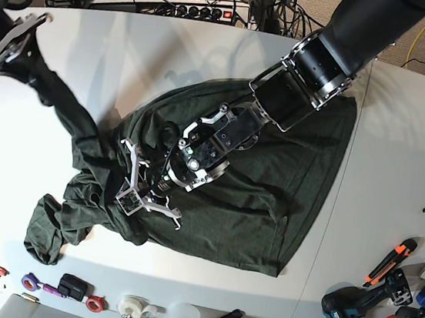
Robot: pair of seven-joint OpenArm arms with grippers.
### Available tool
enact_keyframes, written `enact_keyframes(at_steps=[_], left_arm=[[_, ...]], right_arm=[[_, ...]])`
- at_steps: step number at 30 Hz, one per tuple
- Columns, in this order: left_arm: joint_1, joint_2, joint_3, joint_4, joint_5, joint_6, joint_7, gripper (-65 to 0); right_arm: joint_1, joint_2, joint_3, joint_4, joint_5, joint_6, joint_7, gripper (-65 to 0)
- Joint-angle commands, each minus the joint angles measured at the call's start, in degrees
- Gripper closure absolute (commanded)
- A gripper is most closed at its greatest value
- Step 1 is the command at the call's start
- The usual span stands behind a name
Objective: Layout the t-shirt on the table in an organized manner, then fold the t-shirt properly
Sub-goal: 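Release the sleeve with the right gripper and lift it away, then grasp the shirt's sleeve edge with the right gripper and lift it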
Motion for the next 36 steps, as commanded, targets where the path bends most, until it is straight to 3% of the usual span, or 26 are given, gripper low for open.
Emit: enact_keyframes(at_steps=[1,11,16,19,26,29,31,36], left_arm=[[-1.9,1.4,-0.2,1.0,-0.1,0.2,-1.7,0.0],[-1.9,1.4,-0.2,1.0,-0.1,0.2,-1.7,0.0],[-1.9,1.4,-0.2,1.0,0.3,0.2,-1.6,0.0],[-1.9,1.4,-0.2,1.0,0.3,0.2,-1.6,0.0],[-1.9,1.4,-0.2,1.0,0.2,0.2,-1.7,0.0],[-1.9,1.4,-0.2,1.0,0.3,0.2,-1.7,0.0],[-1.9,1.4,-0.2,1.0,0.3,0.2,-1.7,0.0],[-1.9,1.4,-0.2,1.0,0.3,0.2,-1.7,0.0]], right_arm=[[-0.9,1.2,0.5,1.9,1.2,0.1,1.4,0.0],[-6.2,-6.2,0.5,8.2,1.2,0.1,1.4,0.0],[-6.2,-7.3,1.9,8.2,1.2,0.1,1.4,0.0],[-6.2,-7.3,7.6,8.2,1.2,0.1,1.4,0.0],[-5.3,-7.3,28.4,8.2,1.2,0.1,1.4,0.0],[-2.8,-7.2,33.6,0.8,-3.4,0.1,1.4,0.0],[-1.4,-6.6,33.6,-5.7,-5.9,0.1,1.4,0.0],[-1.3,-5.7,32.7,-19.1,-1.6,0.1,1.4,0.0]])
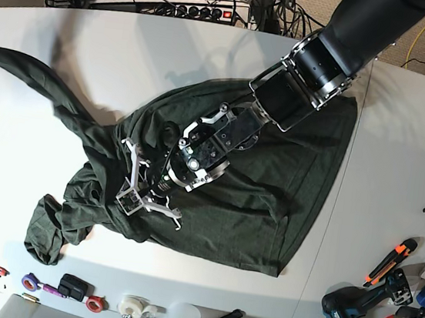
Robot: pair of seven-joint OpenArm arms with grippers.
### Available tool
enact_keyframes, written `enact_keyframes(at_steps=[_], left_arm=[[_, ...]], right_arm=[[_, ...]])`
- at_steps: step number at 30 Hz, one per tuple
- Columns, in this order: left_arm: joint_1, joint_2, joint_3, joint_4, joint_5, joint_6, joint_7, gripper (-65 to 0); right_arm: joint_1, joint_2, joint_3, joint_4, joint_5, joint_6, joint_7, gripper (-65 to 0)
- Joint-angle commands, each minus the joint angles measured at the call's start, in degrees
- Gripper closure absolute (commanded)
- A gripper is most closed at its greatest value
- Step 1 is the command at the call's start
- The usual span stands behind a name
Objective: Layout the t-shirt on the table in an organized manner, then fold the t-shirt properly
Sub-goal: 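Grasp the shirt's sleeve edge with the right gripper and lift it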
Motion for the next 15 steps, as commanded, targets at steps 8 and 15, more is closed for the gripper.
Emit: enact_keyframes(at_steps=[8,15], left_arm=[[-1.9,1.4,-0.2,1.0,-0.1,0.2,-1.7,0.0],[-1.9,1.4,-0.2,1.0,-0.1,0.2,-1.7,0.0]], right_arm=[[-0.5,1.2,-8.2,0.9,4.0,0.0,1.3,0.0],[-0.5,1.2,-18.2,5.7,4.0,0.0,1.3,0.0]])
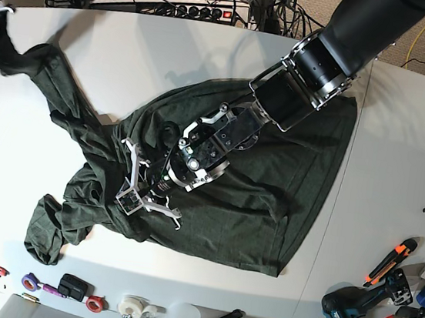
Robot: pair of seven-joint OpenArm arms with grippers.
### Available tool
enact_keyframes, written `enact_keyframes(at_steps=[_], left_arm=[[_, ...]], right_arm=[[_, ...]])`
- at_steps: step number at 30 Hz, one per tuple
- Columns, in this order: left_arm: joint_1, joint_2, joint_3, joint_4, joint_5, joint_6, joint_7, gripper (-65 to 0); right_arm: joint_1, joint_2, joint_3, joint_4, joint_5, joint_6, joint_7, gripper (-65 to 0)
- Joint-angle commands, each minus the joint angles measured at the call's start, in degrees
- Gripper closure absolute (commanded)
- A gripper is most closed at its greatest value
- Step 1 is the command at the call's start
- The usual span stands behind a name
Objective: Layout the t-shirt on the table in an organized manner, then fold the t-shirt properly
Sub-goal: 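Grasp the shirt's sleeve edge with the right gripper and lift it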
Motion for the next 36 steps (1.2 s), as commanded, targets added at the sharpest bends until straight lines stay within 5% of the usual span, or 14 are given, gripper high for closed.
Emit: enact_keyframes(at_steps=[1,11,15,18,22,25,36], left_arm=[[-1.9,1.4,-0.2,1.0,-0.1,0.2,-1.7,0.0],[-1.9,1.4,-0.2,1.0,-0.1,0.2,-1.7,0.0],[-1.9,1.4,-0.2,1.0,-0.1,0.2,-1.7,0.0],[-1.9,1.4,-0.2,1.0,-0.1,0.2,-1.7,0.0],[-1.9,1.4,-0.2,1.0,-0.1,0.2,-1.7,0.0],[-1.9,1.4,-0.2,1.0,-0.1,0.2,-1.7,0.0],[-1.9,1.4,-0.2,1.0,-0.1,0.2,-1.7,0.0]], right_arm=[[-0.3,1.3,-1.3,0.8,1.1,0.1,1.3,0.0],[-0.3,1.2,-19.6,0.8,-2.9,0.1,1.3,-0.5],[-0.3,1.3,-21.8,0.8,-4.1,0.1,1.3,-29.6],[0.6,1.2,-20.7,0.8,-5.3,0.1,1.3,-30.3],[5.5,1.2,-18.7,0.7,-20.0,0.1,1.6,-30.3],[9.2,0.9,-19.7,-0.6,-32.2,0.1,9.7,-30.3],[20.4,0.8,-34.4,-15.6,-53.0,-2.5,22.0,-34.2]])
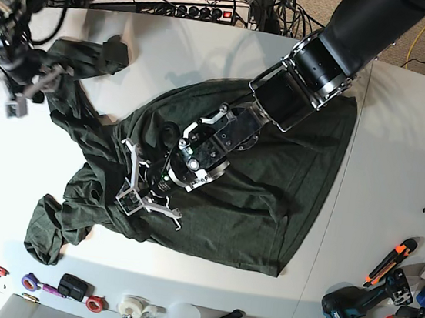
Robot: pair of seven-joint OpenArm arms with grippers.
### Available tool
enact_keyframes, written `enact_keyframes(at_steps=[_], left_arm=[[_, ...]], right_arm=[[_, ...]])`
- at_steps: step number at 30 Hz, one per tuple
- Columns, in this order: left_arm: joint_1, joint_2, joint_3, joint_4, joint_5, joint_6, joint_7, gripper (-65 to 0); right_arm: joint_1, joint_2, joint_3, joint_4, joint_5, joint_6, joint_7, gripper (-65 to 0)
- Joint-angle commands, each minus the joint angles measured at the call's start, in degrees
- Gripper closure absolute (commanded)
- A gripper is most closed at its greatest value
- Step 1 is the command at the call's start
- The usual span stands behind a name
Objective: Layout the t-shirt on the table in an organized manner, then fold the t-shirt properly
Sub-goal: 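Grasp the shirt's sleeve edge with the right gripper and lift it, then swing the right gripper over the shirt toward the left gripper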
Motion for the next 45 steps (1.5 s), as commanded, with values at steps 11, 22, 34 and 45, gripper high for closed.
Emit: enact_keyframes(at_steps=[11,22,34,45], left_arm=[[-1.9,1.4,-0.2,1.0,-0.1,0.2,-1.6,0.0],[-1.9,1.4,-0.2,1.0,-0.1,0.2,-1.6,0.0],[-1.9,1.4,-0.2,1.0,-0.1,0.3,-0.7,0.0],[-1.9,1.4,-0.2,1.0,-0.1,0.2,-0.7,0.0]], right_arm=[[11.5,1.2,-2.0,-11.7,-6.8,-1.0,5.4,-34.2],[13.5,1.2,-2.0,-23.3,-4.0,2.4,8.0,-30.5],[10.3,1.8,-1.8,-19.9,10.8,2.7,-13.5,0.0],[-5.2,1.7,-1.8,-4.2,13.1,2.7,-16.1,0.0]])
